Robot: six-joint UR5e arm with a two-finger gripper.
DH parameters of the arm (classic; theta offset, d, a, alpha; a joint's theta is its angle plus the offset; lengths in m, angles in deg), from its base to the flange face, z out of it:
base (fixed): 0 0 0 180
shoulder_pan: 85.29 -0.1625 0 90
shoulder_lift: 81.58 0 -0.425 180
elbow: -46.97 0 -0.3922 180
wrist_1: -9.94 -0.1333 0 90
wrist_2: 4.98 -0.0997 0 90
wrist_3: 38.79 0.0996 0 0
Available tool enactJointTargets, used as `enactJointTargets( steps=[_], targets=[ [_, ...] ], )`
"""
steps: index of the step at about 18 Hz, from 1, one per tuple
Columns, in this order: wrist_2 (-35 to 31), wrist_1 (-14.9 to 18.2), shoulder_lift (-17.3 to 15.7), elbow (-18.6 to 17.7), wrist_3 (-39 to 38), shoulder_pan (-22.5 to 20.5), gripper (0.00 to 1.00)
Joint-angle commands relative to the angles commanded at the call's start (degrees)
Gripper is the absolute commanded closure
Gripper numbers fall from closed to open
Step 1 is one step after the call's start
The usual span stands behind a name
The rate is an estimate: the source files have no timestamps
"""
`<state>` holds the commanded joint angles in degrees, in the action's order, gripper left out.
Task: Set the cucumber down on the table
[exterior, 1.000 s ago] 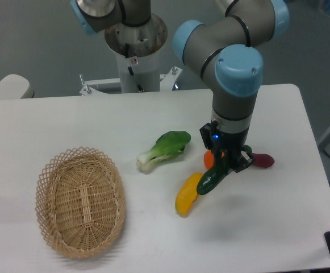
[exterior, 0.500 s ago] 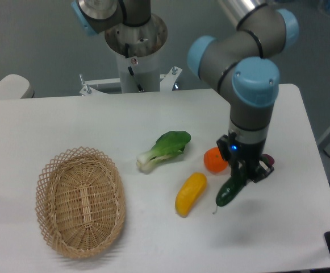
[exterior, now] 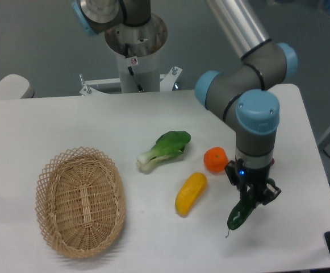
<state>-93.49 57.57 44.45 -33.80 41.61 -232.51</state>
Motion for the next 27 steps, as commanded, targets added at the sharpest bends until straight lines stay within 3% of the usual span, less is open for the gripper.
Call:
enactJointTargets(
  steps=[6,13,15,17,18,24,27],
  targets=[
    [0.26,-0.26,3.87,-0.44,2.04,1.76,0.83],
    [0.26,-0.17,4.40,-0.61,1.86,2.20,0.81],
    [0.18,-0.17,4.40,-0.35,1.77,2.20,0.67],
    [0.00,-0.09,4.32,0.09,1.34,2.20,0.10],
    [0.00,-0.09,4.05,0.18,0.99,2.29,0.00],
    [-0.17,0.70,0.89,1.67,-0.59,2.11,0.00],
    [-0.09,3.15,-3.58,1.32,-8.65,2.37,0.00]
  ],
)
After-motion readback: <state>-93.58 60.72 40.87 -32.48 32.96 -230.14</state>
